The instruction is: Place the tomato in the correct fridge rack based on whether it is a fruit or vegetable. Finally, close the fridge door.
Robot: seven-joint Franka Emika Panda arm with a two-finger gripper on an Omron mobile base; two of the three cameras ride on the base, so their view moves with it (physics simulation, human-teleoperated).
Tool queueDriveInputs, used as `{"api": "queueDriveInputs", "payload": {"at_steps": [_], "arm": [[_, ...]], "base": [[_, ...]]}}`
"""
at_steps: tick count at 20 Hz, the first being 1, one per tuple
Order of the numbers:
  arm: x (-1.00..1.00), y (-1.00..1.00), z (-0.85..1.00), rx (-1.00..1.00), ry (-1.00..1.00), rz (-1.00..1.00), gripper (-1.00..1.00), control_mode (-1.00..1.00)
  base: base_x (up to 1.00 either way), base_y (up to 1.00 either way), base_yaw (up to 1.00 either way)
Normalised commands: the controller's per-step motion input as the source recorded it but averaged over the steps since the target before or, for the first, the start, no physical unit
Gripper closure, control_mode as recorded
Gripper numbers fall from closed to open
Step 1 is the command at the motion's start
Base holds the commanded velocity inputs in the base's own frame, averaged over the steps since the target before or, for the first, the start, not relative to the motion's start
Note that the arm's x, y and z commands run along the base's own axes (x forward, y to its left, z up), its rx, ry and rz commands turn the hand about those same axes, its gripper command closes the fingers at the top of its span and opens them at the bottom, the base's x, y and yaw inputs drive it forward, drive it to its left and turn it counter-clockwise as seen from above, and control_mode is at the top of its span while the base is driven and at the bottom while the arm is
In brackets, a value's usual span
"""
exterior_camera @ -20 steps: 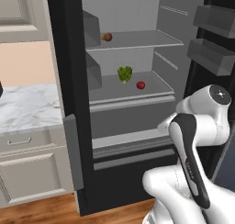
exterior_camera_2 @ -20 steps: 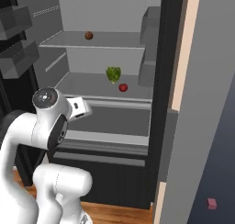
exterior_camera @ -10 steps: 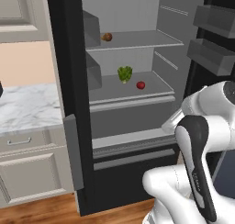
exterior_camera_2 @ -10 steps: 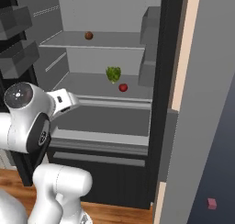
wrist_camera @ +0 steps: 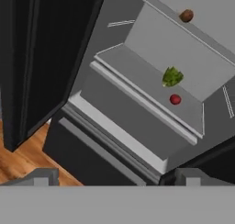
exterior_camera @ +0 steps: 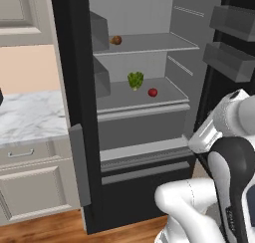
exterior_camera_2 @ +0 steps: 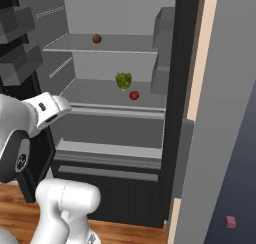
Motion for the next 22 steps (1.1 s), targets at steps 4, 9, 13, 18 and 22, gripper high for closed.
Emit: {"api": "queueDriveInputs", "payload": {"at_steps": [4, 9, 13, 18, 22], "arm": [[-0.68, 0.35, 0.0, -0.15, -0.18, 0.04, -1.0, -1.0], [-0.25, 0.88, 0.0, -0.28, -0.03, 0.01, -1.0, -1.0], [-0.01, 1.0, -0.12, -0.34, 0.0, 0.0, -1.0, -1.0], [0.0, 0.96, -0.24, -0.31, 0.0, 0.0, -1.0, -1.0], [0.0, 0.83, -0.26, -0.27, 0.0, 0.0, -1.0, -1.0]], "base": [[0.0, 0.0, 0.0], [0.0, 0.0, 0.0], [0.0, 0.0, 0.0], [0.0, 0.0, 0.0], [0.0, 0.0, 0.0]]}}
